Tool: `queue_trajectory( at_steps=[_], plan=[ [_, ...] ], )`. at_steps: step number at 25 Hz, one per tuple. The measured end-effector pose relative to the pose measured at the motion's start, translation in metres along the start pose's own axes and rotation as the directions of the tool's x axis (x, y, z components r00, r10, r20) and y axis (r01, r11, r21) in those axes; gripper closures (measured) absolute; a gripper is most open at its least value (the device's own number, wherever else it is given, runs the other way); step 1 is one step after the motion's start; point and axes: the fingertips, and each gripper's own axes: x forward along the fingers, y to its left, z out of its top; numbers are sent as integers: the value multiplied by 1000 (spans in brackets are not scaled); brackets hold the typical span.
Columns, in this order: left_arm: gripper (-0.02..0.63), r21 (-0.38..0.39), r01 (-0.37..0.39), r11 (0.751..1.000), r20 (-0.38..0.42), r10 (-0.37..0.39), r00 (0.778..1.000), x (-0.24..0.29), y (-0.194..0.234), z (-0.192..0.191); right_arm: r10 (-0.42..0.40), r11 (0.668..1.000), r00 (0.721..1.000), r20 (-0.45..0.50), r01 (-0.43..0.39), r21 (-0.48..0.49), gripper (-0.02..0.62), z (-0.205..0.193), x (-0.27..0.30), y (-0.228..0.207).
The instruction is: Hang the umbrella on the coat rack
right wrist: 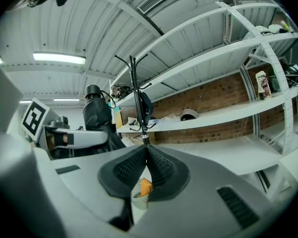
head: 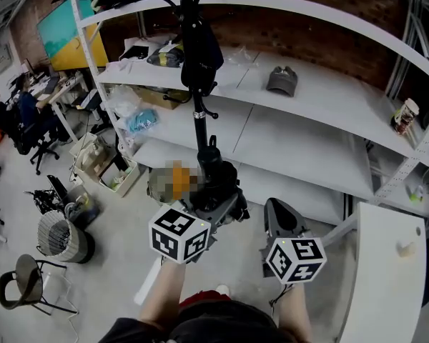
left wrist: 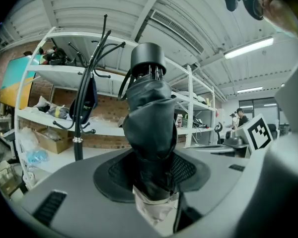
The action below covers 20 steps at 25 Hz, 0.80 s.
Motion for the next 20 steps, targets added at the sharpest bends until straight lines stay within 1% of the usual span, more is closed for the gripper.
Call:
queue_trajectory(
  at_steps=[4, 9, 15, 20],
  plan=[
    [416, 13, 19, 1000, 7, -19, 1000, 11, 20, 11, 13, 1000, 1000, 17, -13, -28, 577, 11, 29, 6],
    [416, 9, 20, 1000, 32, -20, 999, 17, 37, 26, 20, 999, 999, 29, -19, -48, 577, 23, 50, 11],
    [416, 25, 40, 999, 54, -41, 998, 29, 52, 48, 10, 999, 999, 39, -8, -51, 577, 37, 70, 2],
    [416, 39, 49, 998, 74, -52, 996, 47, 68, 70, 26, 997, 998, 55, -22, -72, 577, 54, 94, -6]
  ],
)
